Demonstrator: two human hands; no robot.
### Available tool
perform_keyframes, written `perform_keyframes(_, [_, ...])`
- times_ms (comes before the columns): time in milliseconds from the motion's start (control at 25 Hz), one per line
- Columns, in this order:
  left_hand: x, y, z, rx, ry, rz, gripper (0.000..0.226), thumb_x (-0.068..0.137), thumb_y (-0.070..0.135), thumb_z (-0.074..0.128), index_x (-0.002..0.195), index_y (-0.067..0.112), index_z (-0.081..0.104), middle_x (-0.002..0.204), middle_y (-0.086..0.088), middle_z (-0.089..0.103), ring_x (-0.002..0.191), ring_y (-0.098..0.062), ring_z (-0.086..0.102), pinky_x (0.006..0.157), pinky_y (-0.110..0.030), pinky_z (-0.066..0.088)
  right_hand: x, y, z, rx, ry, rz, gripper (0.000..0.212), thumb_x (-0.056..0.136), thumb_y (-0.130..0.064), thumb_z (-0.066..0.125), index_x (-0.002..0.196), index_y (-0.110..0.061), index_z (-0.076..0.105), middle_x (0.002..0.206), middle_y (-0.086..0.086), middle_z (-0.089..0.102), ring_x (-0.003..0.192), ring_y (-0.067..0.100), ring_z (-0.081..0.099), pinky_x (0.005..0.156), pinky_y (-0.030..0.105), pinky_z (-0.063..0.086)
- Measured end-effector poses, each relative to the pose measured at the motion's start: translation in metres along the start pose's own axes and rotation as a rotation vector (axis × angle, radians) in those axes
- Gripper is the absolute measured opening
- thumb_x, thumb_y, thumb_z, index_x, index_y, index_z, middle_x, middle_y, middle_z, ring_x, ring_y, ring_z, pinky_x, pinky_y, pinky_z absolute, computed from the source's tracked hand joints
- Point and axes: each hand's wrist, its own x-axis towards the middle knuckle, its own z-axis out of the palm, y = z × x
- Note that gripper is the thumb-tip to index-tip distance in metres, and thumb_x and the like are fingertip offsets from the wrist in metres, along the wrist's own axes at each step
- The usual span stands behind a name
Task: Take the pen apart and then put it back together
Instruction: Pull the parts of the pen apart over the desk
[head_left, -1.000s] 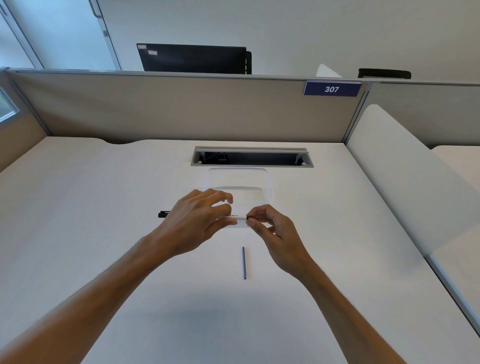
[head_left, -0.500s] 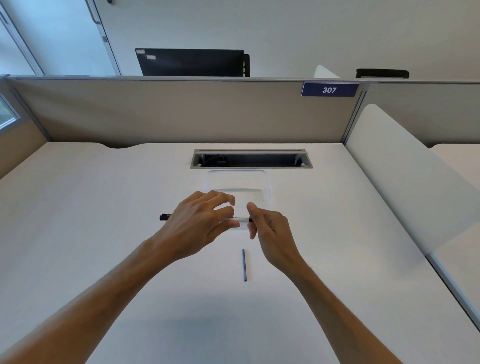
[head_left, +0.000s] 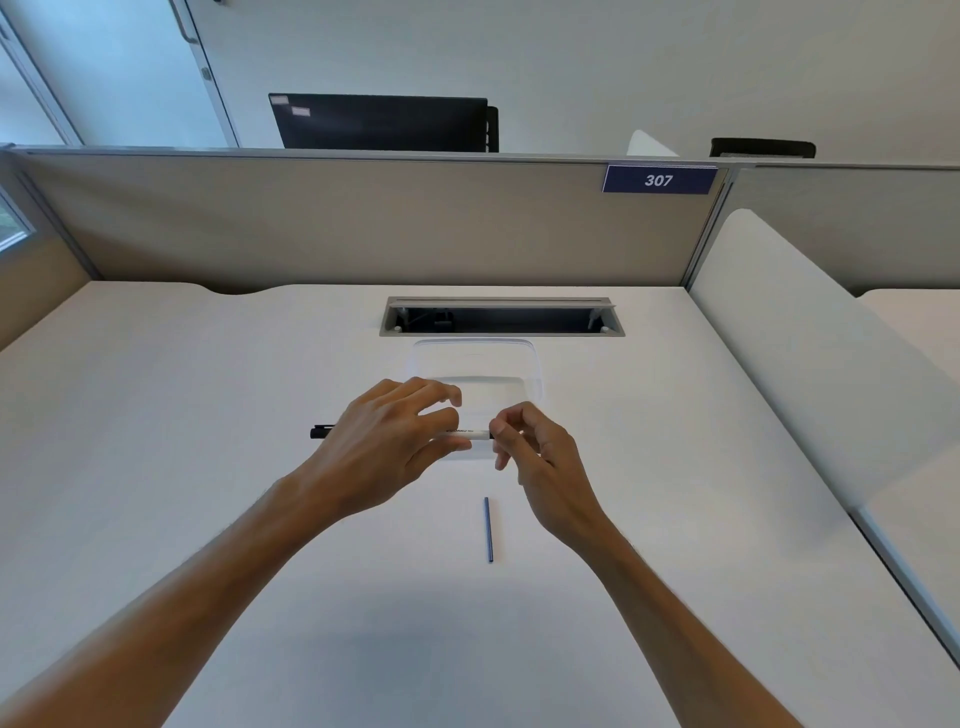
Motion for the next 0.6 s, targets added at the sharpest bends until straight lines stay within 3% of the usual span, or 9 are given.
perform_keyframes(80, [0.001,0.002,0.001,0.007,-0.005,0.022,0.039,0.098,0.047,0.035,0.089,0.02,0.063,0.117,-0.002,0.067,0.097,-0.02,0.065,0.073,-0.033,0.054,-0.001,-0.001,0.005,0.019,-0.005,0.006,0.039,0.103,-0.028,0.048,0.066,-0.016,0.056,0.059,-0.001,0.055,0.054,0.006,0.048,0.056,0.015,0.039])
perform_keyframes(200, [0.003,0.008,0.0,0.003,-0.013,0.033,0.04,0.1,0.045,0.033,0.09,0.018,0.06,0.099,0.001,0.065,0.074,-0.018,0.06,0.054,-0.033,0.052,0.0,-0.002,0.015,0.046,0.069,0.04,0.061,0.101,-0.039,0.047,0.053,-0.003,0.041,0.05,0.008,0.038,0.05,0.018,0.037,0.053,0.032,0.034])
perform_keyframes(320, [0.002,0.012,-0.004,-0.017,-0.023,0.027,0.039,0.101,0.043,0.03,0.087,0.016,0.054,0.076,0.004,0.052,0.054,-0.014,0.043,0.039,-0.03,0.042,0.0,-0.003,0.019,0.036,0.167,0.05,0.063,0.101,-0.039,0.047,0.05,-0.007,0.029,0.047,0.004,0.026,0.046,0.016,0.025,0.048,0.031,0.023])
perform_keyframes(480, [0.0,0.011,-0.008,-0.091,-0.062,0.03,0.042,0.101,0.047,0.028,0.09,0.017,0.055,0.069,0.005,0.051,0.048,-0.016,0.042,0.042,-0.03,0.04,-0.001,-0.006,0.017,0.065,0.163,-0.026,0.06,0.103,-0.03,0.047,0.048,-0.013,0.028,0.044,-0.002,0.025,0.044,0.013,0.022,0.046,0.03,0.02])
perform_keyframes(600, [0.001,0.011,-0.013,-0.232,-0.101,-0.03,0.051,0.1,0.055,0.023,0.111,0.023,0.061,0.068,0.004,0.061,0.052,-0.016,0.047,0.05,-0.03,0.042,0.001,-0.009,0.015,0.085,0.148,-0.073,0.059,0.101,-0.031,0.045,0.044,-0.021,0.033,0.04,-0.009,0.031,0.042,0.009,0.027,0.045,0.024,0.023])
